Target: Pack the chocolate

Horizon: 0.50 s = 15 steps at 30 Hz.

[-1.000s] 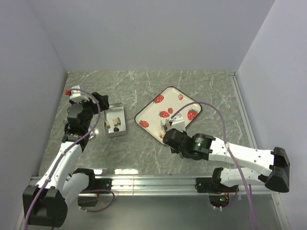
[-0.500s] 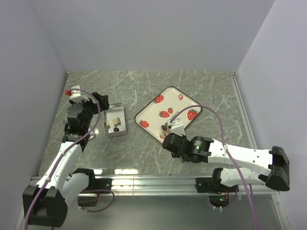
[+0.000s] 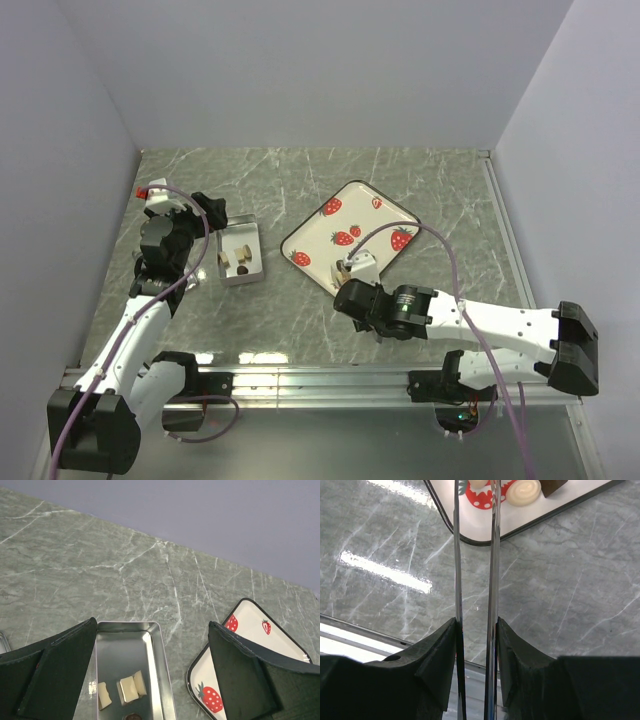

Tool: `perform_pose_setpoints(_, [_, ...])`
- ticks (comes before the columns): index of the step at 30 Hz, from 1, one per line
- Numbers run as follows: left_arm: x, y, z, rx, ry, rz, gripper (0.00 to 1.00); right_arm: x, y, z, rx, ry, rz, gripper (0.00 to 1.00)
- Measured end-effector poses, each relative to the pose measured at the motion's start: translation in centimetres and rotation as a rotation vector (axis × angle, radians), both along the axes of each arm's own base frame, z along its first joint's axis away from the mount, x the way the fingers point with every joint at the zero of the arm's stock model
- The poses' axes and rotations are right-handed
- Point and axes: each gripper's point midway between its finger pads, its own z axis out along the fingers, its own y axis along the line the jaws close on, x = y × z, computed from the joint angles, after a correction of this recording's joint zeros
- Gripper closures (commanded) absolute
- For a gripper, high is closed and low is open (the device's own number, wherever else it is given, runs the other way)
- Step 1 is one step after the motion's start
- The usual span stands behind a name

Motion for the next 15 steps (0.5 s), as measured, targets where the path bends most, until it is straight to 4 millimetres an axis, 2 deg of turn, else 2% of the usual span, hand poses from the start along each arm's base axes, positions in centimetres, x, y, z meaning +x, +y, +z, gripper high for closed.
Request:
perform_pose_setpoints(8, [0.0,0.0,0.0,0.0,0.0,0.0,0.01,0.0,0.3,-1.1,-0.039,0.02,0.012,0.57])
perform_pose_setpoints(15, [0.0,0.0,0.0,0.0,0.0,0.0,0.0,-0.1,0.2,-1.2,-0.043,0.022,0.011,0.58])
